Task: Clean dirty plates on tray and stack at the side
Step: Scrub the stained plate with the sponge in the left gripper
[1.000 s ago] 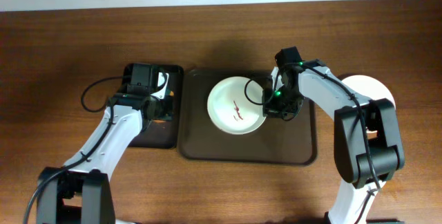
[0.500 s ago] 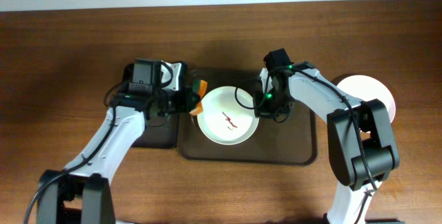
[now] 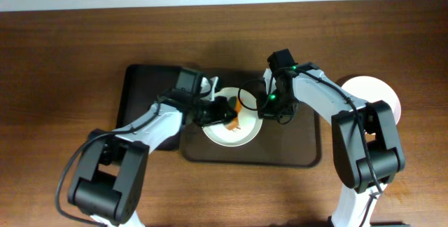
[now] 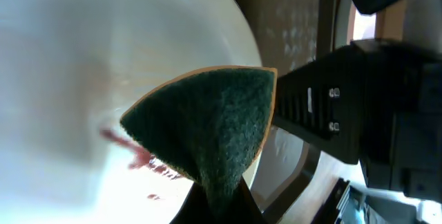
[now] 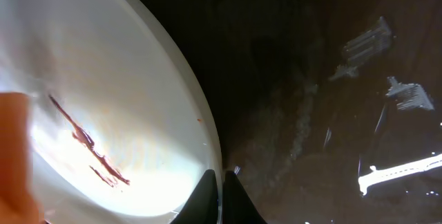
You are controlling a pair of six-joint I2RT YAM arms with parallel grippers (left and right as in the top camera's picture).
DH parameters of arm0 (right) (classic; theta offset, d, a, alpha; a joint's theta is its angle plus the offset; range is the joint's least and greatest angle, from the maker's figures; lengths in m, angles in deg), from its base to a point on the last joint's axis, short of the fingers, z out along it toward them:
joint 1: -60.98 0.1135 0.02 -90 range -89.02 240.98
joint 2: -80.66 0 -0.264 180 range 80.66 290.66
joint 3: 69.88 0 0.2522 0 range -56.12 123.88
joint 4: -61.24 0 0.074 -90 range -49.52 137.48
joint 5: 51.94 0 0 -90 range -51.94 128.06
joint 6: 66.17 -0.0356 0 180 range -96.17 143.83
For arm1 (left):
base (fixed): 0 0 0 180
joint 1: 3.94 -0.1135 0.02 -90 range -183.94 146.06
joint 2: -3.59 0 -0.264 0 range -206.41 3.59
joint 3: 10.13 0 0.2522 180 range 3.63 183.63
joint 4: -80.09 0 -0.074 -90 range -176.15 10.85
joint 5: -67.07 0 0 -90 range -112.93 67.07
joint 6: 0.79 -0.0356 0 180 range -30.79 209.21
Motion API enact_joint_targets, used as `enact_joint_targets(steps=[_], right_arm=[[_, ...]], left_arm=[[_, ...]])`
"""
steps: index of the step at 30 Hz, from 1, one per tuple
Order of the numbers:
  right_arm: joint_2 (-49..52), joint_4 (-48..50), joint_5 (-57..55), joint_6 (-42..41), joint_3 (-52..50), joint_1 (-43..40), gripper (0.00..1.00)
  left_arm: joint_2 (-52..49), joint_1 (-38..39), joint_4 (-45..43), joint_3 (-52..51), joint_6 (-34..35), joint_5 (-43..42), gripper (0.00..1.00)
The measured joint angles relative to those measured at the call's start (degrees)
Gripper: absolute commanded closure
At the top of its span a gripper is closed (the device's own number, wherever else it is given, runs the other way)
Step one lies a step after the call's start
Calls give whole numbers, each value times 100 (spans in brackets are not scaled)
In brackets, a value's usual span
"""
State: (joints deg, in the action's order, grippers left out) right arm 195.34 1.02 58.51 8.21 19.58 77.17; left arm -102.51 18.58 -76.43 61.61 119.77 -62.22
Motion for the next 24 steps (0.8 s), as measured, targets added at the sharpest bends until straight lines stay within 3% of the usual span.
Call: enact_joint_targets(steps=[9, 24], right_arm=[[0, 0, 0, -2, 0, 0, 94], [0, 0, -2, 2, 0, 0, 94]], left_arm=[[-485, 354, -577, 0, 833, 26, 100], [-586, 448, -31, 98, 776, 614, 100]])
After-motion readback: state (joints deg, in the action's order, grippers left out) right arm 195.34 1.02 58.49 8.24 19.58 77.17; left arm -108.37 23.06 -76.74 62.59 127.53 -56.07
